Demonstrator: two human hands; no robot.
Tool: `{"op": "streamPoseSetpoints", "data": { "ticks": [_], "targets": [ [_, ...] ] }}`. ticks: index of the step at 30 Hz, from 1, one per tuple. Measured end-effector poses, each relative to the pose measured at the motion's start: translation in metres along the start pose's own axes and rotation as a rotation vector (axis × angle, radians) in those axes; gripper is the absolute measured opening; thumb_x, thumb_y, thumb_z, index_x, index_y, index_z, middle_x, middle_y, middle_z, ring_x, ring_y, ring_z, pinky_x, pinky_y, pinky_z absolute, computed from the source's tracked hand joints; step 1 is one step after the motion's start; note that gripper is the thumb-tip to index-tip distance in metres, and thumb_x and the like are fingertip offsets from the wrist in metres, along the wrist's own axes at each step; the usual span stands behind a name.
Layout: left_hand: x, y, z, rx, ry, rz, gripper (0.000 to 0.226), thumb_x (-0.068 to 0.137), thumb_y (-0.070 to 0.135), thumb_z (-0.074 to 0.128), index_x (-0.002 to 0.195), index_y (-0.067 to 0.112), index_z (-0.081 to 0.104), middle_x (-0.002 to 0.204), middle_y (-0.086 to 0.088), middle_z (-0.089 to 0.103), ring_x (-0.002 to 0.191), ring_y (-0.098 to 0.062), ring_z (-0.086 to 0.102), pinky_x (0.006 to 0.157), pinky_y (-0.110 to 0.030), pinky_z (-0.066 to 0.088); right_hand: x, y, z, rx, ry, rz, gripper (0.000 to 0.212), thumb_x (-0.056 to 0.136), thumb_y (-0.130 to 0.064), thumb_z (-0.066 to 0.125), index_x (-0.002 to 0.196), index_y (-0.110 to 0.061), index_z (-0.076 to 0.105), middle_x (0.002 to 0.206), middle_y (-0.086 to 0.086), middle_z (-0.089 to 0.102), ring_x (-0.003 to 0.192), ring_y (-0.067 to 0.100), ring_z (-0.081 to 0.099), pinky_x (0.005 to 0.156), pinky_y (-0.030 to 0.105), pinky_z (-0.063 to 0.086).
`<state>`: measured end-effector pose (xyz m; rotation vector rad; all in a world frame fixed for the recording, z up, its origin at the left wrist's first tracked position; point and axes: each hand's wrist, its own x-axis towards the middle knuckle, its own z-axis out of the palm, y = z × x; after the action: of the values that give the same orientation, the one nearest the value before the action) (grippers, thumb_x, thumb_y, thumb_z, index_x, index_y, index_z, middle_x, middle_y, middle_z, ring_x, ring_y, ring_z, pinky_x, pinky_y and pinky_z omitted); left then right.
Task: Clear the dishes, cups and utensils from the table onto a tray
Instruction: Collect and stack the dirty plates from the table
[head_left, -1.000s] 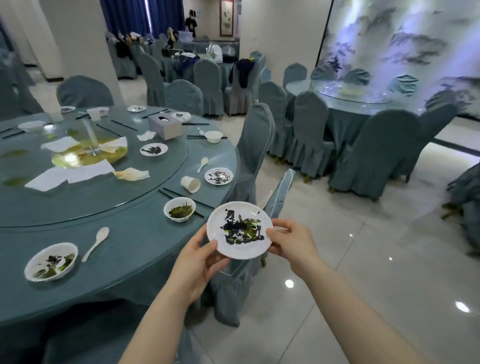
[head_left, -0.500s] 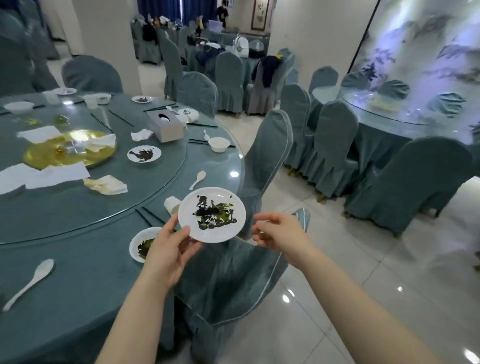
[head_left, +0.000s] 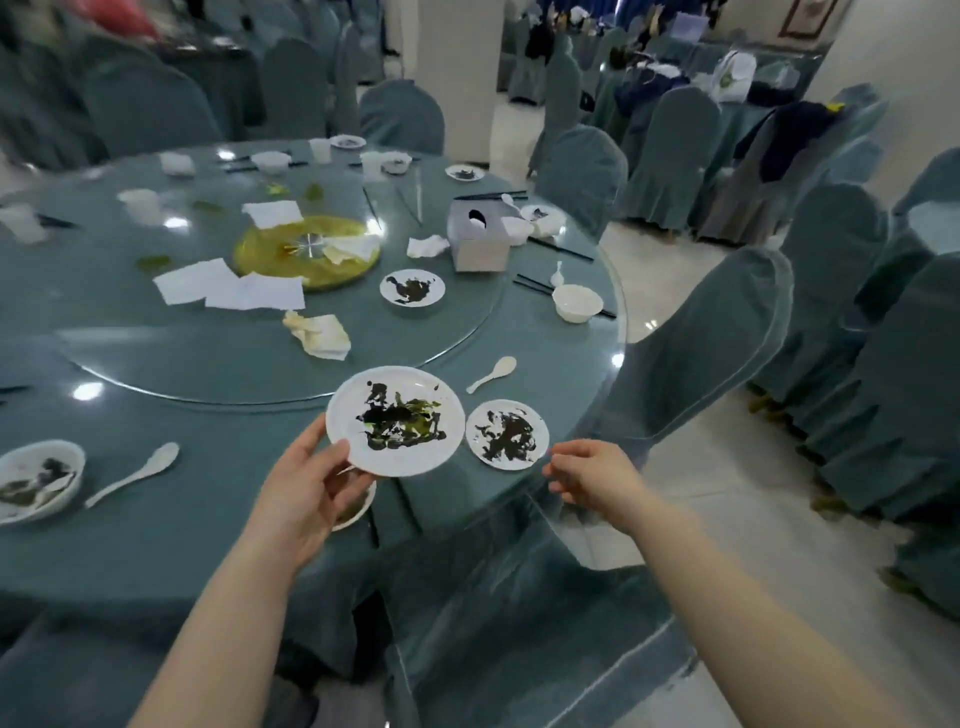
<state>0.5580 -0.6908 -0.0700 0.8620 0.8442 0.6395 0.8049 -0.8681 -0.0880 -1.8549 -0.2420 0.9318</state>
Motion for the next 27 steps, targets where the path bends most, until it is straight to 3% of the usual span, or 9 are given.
{"op": "streamPoseSetpoints", "data": {
  "ticks": [5, 11, 16, 21, 27],
  "targets": [
    [-0.002, -0.022, 0.024, 0.032, 0.106, 0.032, 0.041, 0.096, 0.0, 0.043, 0.129, 0.023, 0.054, 0.083, -0.001, 0.07, 0.067, -0.014, 0.059, 0.057, -0.021, 0.055, 0.086, 0.022, -0.014, -0.077, -0.072, 0.117, 0.006, 0.089, -0.004, 0.059, 0.094, -0.008, 0.059, 0.069, 0.011, 0.065, 0.047, 0.016, 0.053, 0.042, 0.021, 0.043],
    [-0.015, -0.052, 0.04, 0.009, 0.256, 0.051, 0.038, 0.096, 0.001, 0.043, 0.122, 0.025, 0.058, 0.105, 0.0, 0.069, 0.079, -0.014, 0.067, 0.065, -0.024, 0.058, 0.154, 0.049, -0.009, -0.006, -0.05, 0.23, 0.014, 0.086, 0.002, 0.063, 0.075, -0.003, 0.055, 0.065, 0.016, 0.056, 0.042, 0.019, 0.046, 0.034, 0.018, 0.038],
    [-0.031, -0.066, 0.048, -0.007, 0.334, 0.045, 0.037, 0.096, 0.002, 0.045, 0.116, 0.03, 0.061, 0.093, 0.002, 0.075, 0.074, -0.012, 0.071, 0.06, -0.022, 0.056, 0.171, 0.057, 0.006, 0.02, -0.028, 0.254, 0.012, 0.08, -0.006, 0.073, 0.078, 0.0, 0.063, 0.069, 0.015, 0.066, 0.051, 0.021, 0.061, 0.034, 0.018, 0.045],
    [-0.047, -0.073, 0.052, -0.041, 0.389, 0.062, 0.04, 0.095, 0.002, 0.047, 0.129, 0.022, 0.054, 0.093, -0.001, 0.075, 0.076, -0.014, 0.072, 0.06, -0.023, 0.056, 0.167, 0.06, 0.005, 0.065, -0.079, 0.286, 0.008, 0.082, 0.001, 0.069, 0.087, 0.003, 0.063, 0.068, 0.015, 0.064, 0.042, 0.015, 0.062, 0.038, 0.02, 0.051],
    [-0.08, -0.086, 0.064, -0.095, 0.413, 0.099, 0.047, 0.096, 0.001, 0.046, 0.138, 0.022, 0.047, 0.095, -0.002, 0.075, 0.078, -0.014, 0.072, 0.06, -0.024, 0.057, 0.133, 0.052, -0.015, 0.06, -0.16, 0.171, 0.021, 0.083, -0.004, 0.069, 0.102, 0.0, 0.061, 0.066, 0.011, 0.066, 0.039, 0.007, 0.057, 0.036, 0.015, 0.043]
  ]
}}
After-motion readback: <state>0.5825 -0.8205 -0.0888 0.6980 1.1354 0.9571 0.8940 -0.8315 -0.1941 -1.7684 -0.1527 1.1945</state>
